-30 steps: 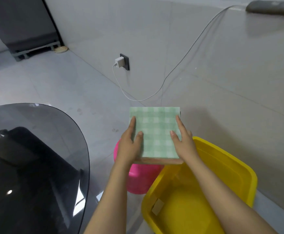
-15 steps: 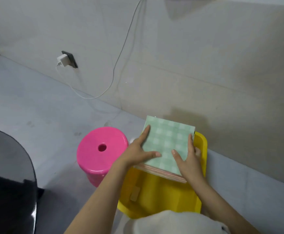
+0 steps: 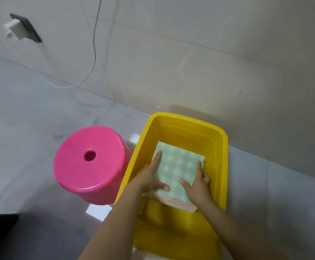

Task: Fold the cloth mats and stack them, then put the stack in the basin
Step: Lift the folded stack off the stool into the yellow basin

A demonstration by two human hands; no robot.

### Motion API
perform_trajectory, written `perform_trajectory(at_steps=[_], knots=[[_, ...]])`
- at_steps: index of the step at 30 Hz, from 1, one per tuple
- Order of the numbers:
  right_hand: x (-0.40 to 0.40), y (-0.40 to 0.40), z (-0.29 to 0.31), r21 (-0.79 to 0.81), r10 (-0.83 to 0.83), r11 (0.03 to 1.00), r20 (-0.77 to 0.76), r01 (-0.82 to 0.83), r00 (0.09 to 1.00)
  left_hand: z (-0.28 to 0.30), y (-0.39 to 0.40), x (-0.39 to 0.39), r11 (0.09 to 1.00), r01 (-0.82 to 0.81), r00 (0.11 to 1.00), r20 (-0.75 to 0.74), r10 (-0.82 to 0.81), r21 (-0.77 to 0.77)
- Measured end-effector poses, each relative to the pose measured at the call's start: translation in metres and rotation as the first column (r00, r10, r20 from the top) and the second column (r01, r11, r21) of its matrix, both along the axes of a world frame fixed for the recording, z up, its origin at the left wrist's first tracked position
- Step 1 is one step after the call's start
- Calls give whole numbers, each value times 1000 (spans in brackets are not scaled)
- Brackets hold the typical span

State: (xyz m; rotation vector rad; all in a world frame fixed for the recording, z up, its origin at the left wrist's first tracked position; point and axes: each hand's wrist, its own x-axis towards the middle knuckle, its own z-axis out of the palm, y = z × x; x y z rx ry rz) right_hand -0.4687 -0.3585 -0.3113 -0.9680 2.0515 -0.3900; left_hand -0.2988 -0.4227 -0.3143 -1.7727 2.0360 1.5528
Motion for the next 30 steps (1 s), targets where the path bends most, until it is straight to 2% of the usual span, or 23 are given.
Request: perform_trajectory(at_steps=[5, 8, 12, 15, 20, 30], knots=[[11, -8, -35, 144, 11, 990, -89, 1, 996, -40, 1, -1, 999, 15, 1000, 26, -15, 30], [14, -9, -48, 155, 14, 988, -107, 3, 994, -61, 4, -3, 998, -25, 1000, -15, 26, 64], [19, -9, -61, 147, 25, 989, -167, 0, 986, -81, 7, -5, 999, -33, 999, -40, 34, 22], [21, -8, -68, 166, 20, 986, -160, 6, 987, -88, 8, -6, 1000, -10, 999, 42, 10, -3], [22, -10, -79, 232, 17, 972, -169, 23, 986, -89, 13, -12, 999, -14, 990, 137, 9, 40], [17, -10, -81, 314, 168, 946, -278, -76, 946, -77, 10, -26, 994, 90, 926, 362, -105, 58]])
